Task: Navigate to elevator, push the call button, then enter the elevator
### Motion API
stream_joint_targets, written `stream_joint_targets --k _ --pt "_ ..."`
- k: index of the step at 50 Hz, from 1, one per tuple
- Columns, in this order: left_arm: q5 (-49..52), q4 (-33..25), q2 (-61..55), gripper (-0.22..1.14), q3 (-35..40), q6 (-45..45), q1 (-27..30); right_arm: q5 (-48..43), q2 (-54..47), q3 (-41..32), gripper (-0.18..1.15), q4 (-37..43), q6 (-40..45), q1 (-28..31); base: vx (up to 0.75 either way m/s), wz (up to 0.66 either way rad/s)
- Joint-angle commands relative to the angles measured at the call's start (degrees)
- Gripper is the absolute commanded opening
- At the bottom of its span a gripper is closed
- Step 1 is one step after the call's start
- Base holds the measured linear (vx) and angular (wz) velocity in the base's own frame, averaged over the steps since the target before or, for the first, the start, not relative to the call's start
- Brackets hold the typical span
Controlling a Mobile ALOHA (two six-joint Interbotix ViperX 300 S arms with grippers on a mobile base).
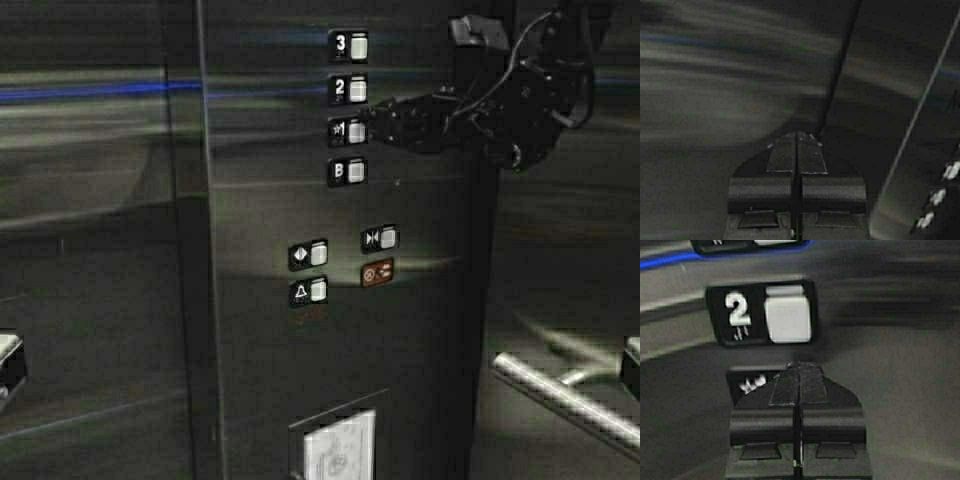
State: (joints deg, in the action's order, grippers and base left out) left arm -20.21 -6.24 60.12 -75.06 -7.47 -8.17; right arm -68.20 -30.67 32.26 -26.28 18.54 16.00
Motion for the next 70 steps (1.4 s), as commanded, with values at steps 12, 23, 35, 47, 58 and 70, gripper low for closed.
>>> stream_joint_targets --k 12,23,35,47,58,70 --pt "-0.26 -0.09 -0.44 0.03 0.53 0.09 0.0 -0.53 -0.35 -0.79 0.06 0.18 0.09 0.35 0.0 0.0" --pt "-0.35 -0.09 -0.44 0.03 0.44 0.09 0.0 -0.26 -2.37 -2.99 0.06 0.26 0.09 1.14 0.0 0.0" --pt "-0.35 -0.09 -0.44 0.03 0.26 0.09 0.0 0.44 -3.43 -5.62 0.06 0.35 0.09 1.32 0.0 -0.01" --pt "-0.35 -0.09 -0.44 0.03 0.26 0.09 0.0 0.44 -2.72 -4.39 0.06 0.35 0.18 1.32 -0.01 -0.02" --pt "-0.35 -0.09 -0.44 0.03 0.44 -0.09 0.0 0.09 1.23 3.08 0.06 1.85 -0.09 1.23 0.0 0.0" --pt "-0.35 -0.09 -0.35 0.03 0.35 0.09 0.0 0.0 4.48 6.15 0.06 2.64 -0.35 1.23 0.0 0.0"
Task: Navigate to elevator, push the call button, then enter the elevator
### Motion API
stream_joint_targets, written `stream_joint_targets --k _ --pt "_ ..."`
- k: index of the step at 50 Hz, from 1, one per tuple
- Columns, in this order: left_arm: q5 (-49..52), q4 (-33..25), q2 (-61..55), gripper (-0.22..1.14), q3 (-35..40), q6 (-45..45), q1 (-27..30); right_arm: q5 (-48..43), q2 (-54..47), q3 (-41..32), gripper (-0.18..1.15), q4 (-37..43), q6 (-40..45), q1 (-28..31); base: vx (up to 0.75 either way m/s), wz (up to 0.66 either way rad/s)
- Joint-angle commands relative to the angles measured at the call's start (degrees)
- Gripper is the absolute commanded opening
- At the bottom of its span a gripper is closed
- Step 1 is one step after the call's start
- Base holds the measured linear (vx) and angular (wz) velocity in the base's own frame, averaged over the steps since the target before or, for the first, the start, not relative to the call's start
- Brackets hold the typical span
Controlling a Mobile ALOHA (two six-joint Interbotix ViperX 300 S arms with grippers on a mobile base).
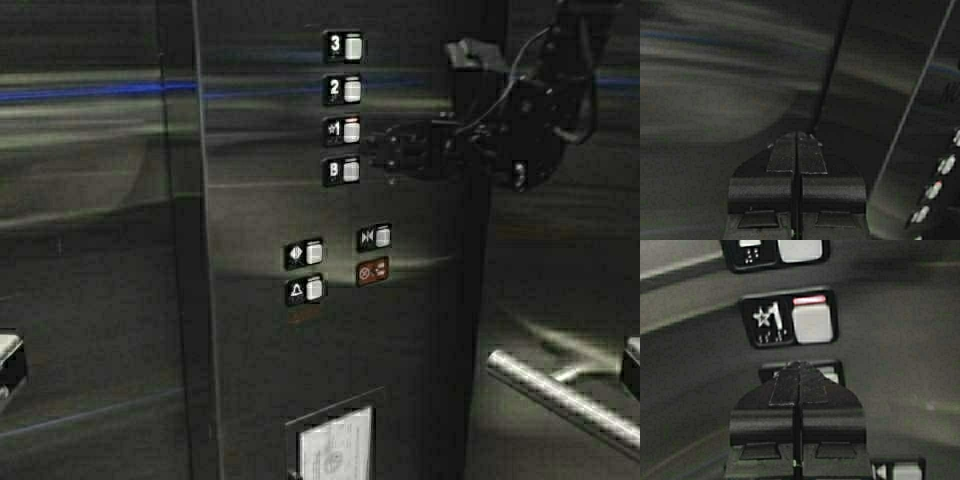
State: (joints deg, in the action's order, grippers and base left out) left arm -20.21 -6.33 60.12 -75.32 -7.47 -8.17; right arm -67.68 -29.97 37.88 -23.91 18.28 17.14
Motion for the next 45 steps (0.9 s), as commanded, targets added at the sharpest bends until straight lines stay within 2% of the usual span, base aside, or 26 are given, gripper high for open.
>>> stream_joint_targets --k 1,17,30,45 --pt "-0.35 0.0 -0.35 0.03 0.62 0.09 0.0 -0.44 4.22 0.79 0.06 0.26 -0.09 0.09 0.0 0.0" --pt "-0.35 0.0 -0.44 0.03 0.35 1.85 0.0 2.64 12.83 7.21 0.06 3.34 0.09 -0.88 -0.02 -0.01" --pt "-0.26 0.0 -1.76 0.03 0.79 1.58 0.0 21.36 24.87 10.81 0.06 3.43 4.39 -0.44 -0.06 -0.04" --pt "0.44 -0.09 -2.2 0.03 1.49 0.7 0.0 47.55 36.47 8.35 0.06 3.25 11.25 1.23 -0.11 0.02"
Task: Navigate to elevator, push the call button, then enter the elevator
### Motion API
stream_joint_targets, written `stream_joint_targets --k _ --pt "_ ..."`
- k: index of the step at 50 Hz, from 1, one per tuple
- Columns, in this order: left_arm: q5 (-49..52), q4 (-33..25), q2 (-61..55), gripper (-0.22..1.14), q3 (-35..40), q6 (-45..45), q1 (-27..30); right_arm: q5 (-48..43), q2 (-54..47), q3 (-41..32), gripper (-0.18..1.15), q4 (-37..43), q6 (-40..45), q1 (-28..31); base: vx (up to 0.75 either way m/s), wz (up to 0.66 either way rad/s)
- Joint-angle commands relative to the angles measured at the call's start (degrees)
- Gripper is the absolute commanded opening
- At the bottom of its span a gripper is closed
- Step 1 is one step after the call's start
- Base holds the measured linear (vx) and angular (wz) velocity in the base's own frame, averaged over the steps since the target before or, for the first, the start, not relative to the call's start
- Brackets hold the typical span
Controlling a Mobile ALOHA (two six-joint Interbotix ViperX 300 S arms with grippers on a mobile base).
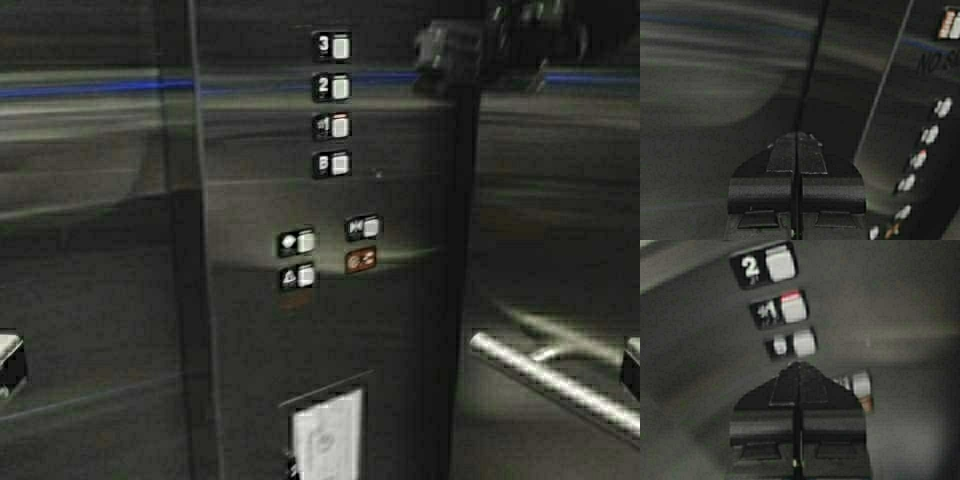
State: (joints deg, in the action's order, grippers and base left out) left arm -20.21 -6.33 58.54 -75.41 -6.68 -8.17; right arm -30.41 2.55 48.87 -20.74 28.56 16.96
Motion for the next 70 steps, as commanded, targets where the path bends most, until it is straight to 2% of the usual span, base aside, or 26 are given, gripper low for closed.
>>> stream_joint_targets --k 1,7,13,35,47,70 --pt "0.97 -0.09 -0.53 0.03 1.67 -0.18 0.0 12.39 4.22 -2.99 0.06 0.18 0.97 1.67 -0.13 0.13" --pt "3.69 -0.09 -0.62 0.03 2.29 -0.62 0.0 25.66 5.54 -5.1 0.06 0.09 0.7 4.57 -0.14 0.15" --pt "4.75 -0.09 -1.58 0.03 2.46 -0.09 0.0 31.55 6.77 -6.86 0.06 -0.09 -0.26 5.62 -0.13 0.19" --pt "4.66 0.09 -5.89 0.03 3.69 6.15 0.0 31.55 7.38 -6.59 0.06 0.35 -1.85 6.24 -0.15 0.35" --pt "4.57 -0.09 -5.89 0.03 3.43 5.89 0.0 31.46 10.2 -8.26 0.06 0.44 -1.85 6.24 -0.21 0.23" --pt "4.66 -0.26 -6.33 0.03 3.34 3.96 0.0 28.39 12.13 -6.24 0.06 0.35 -2.02 6.24 -0.22 0.1"
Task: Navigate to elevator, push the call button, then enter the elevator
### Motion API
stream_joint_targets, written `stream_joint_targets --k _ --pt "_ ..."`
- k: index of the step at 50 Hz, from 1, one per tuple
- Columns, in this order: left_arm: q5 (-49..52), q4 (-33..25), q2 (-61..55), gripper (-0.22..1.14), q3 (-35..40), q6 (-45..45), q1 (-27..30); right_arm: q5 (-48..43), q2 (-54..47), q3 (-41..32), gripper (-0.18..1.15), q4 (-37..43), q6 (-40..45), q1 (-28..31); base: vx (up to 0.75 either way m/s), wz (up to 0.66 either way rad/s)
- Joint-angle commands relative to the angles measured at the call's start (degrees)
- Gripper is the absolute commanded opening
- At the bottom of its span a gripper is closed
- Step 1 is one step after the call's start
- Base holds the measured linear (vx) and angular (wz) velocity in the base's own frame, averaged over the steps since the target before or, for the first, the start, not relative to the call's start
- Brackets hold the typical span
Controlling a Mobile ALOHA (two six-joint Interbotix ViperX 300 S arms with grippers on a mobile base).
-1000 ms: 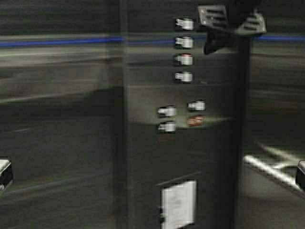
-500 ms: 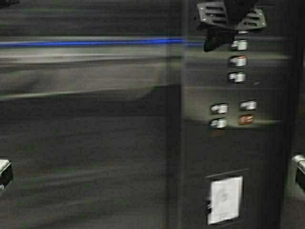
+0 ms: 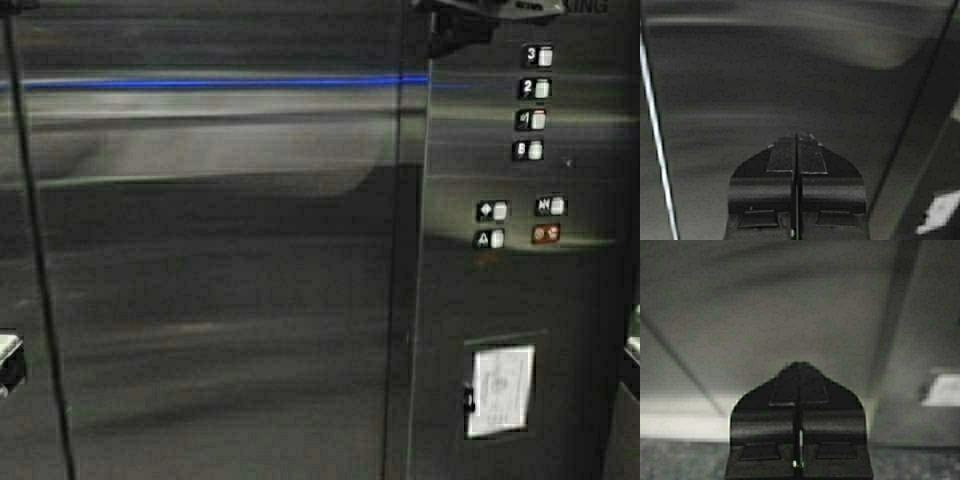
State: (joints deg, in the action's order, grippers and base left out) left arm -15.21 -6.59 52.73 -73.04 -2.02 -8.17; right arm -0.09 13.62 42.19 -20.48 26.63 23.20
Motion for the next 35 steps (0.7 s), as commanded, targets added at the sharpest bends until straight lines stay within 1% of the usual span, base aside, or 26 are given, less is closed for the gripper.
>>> stream_joint_targets --k 1,11,35 --pt "-0.26 0.0 -0.53 0.03 1.05 -0.7 0.0 -2.37 0.88 0.62 0.06 0.0 -0.09 0.0 -0.27 0.07" --pt "-0.35 0.0 -0.79 0.03 1.49 -0.35 0.0 -6.5 0.79 1.58 0.06 0.09 -0.09 0.0 -0.28 0.09" --pt "-0.26 0.0 -0.97 0.03 1.58 -0.35 0.0 -7.47 0.35 1.58 0.06 0.09 -0.09 0.0 -0.24 0.21"
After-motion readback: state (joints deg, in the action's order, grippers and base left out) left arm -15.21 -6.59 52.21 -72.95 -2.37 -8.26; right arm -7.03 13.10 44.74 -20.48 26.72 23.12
